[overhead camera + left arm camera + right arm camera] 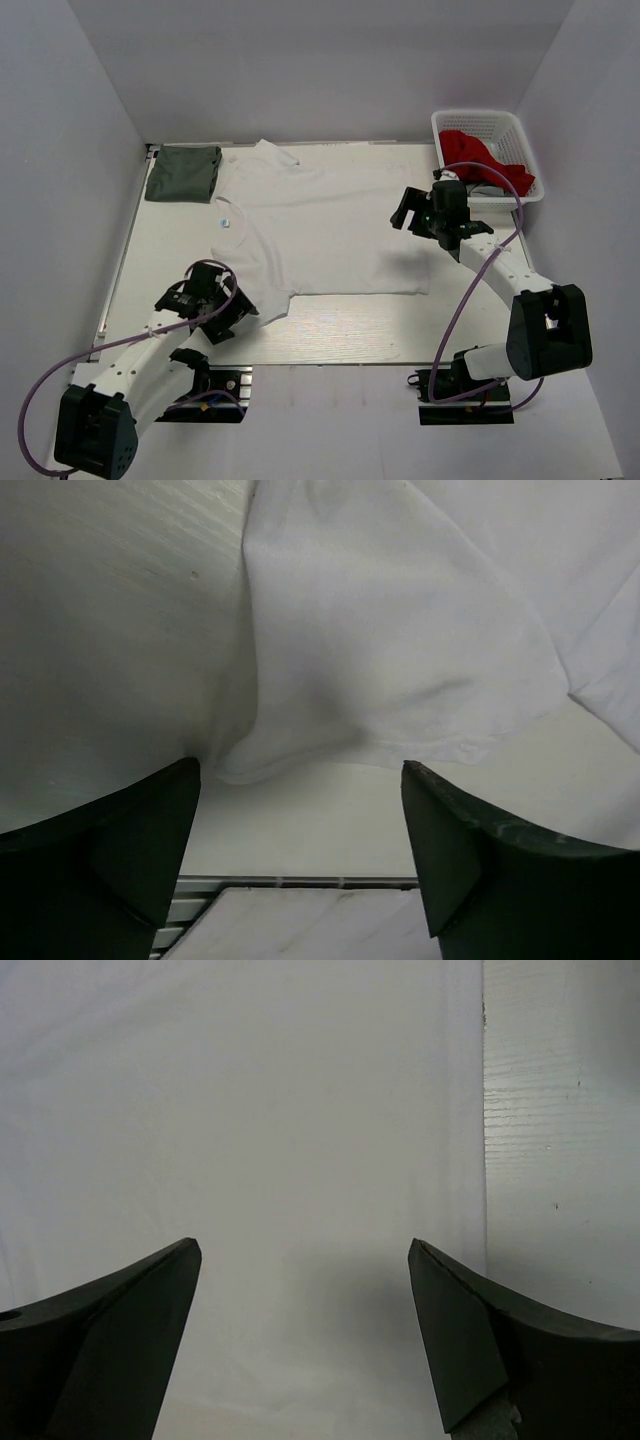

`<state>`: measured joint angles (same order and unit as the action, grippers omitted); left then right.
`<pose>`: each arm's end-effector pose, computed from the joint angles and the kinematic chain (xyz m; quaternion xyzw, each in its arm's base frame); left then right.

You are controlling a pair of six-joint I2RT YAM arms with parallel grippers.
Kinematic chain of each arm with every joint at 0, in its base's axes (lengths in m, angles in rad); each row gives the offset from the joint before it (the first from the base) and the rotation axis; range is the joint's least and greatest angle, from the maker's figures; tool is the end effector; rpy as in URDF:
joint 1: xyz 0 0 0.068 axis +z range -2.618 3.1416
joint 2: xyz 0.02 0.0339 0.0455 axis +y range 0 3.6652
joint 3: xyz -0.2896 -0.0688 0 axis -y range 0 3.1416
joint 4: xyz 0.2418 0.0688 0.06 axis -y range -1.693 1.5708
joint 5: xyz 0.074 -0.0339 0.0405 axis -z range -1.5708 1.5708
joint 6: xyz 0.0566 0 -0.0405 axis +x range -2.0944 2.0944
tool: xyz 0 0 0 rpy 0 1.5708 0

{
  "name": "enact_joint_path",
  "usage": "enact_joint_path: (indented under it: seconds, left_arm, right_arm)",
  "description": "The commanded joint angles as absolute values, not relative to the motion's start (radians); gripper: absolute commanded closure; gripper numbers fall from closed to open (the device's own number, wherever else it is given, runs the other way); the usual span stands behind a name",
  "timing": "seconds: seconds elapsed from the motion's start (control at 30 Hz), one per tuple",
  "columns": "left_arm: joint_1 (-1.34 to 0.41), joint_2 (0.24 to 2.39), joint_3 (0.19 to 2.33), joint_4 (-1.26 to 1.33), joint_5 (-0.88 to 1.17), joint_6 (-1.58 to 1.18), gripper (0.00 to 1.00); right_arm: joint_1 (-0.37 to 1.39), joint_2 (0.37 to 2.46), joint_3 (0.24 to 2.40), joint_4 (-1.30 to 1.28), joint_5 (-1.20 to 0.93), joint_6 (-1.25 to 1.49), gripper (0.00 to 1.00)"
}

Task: Fold and stack the t-shirts
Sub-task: Grap the side of the flattened tshirt closest away from the robot with both arms

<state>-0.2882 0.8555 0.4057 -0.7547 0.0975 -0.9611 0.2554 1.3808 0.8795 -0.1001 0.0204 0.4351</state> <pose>0.1140 -0.0396 0.1593 -0.3159 0.9300 -0.1453 0.1195 0.3040 0.0782 0.2604 0.0841 0.8808 0.1492 0.4415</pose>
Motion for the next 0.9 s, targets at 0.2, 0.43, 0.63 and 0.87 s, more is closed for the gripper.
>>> enact_joint_path:
  seconds: [0.2, 0.43, 0.63, 0.87]
  left_arm:
    - [-0.319, 0.888, 0.367, -0.672, 0.034, -0.959, 0.54]
    - [-0.319, 0.899, 0.397, -0.663, 0.075, -0.913, 1.00]
    - [-0.319, 0.844, 0.439, -0.704, 0.164, -0.873, 1.00]
    - [-0.319, 0.813, 0.463, -0.735, 0.186, -0.857, 1.00]
  right_arm:
    - [0.247, 1.333, 0.836, -0.100, 0.095, 0.477, 0.10]
    - [0.250, 1.267, 0.788, -0.191, 0.135, 0.563, 0.10]
    - [0.250, 1.177, 0.756, -0.394, 0.140, 0.568, 0.10]
    - [0.247, 1.138, 0.626, -0.456, 0.147, 0.601, 0.10]
